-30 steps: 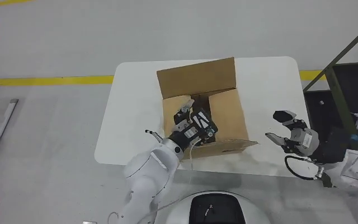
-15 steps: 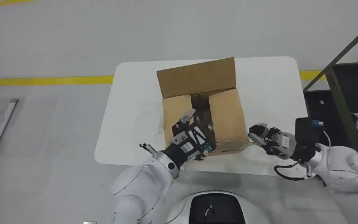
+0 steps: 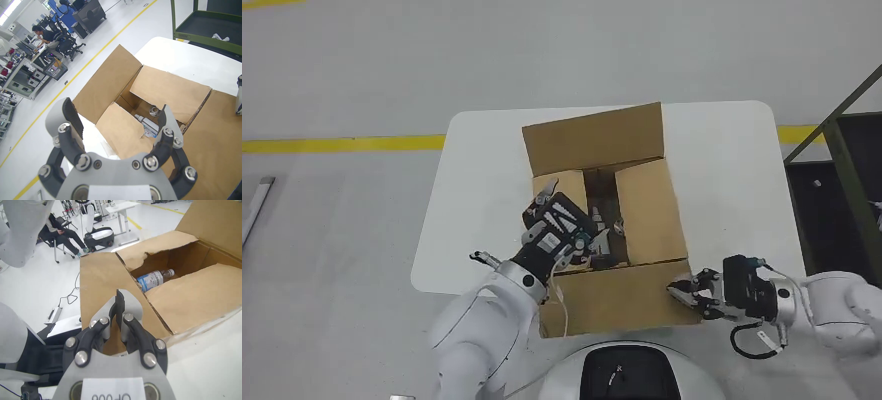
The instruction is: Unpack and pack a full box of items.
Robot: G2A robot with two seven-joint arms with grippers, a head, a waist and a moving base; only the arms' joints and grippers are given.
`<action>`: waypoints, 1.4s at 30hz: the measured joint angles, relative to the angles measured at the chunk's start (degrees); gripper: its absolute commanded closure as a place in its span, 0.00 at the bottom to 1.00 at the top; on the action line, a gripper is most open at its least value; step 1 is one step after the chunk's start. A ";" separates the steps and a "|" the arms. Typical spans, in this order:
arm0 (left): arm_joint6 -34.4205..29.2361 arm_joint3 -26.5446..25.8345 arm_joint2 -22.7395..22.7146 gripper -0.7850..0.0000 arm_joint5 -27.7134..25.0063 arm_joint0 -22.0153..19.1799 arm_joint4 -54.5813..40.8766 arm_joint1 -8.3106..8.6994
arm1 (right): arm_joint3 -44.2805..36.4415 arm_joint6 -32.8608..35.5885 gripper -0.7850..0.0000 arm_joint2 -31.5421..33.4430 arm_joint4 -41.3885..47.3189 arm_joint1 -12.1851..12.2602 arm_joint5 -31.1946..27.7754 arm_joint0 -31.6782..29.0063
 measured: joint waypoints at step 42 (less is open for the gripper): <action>0.66 9.44 7.33 0.00 -2.50 -3.61 13.03 0.54 | 10.84 -25.18 1.00 -1.13 -9.30 -1.92 16.62 -2.06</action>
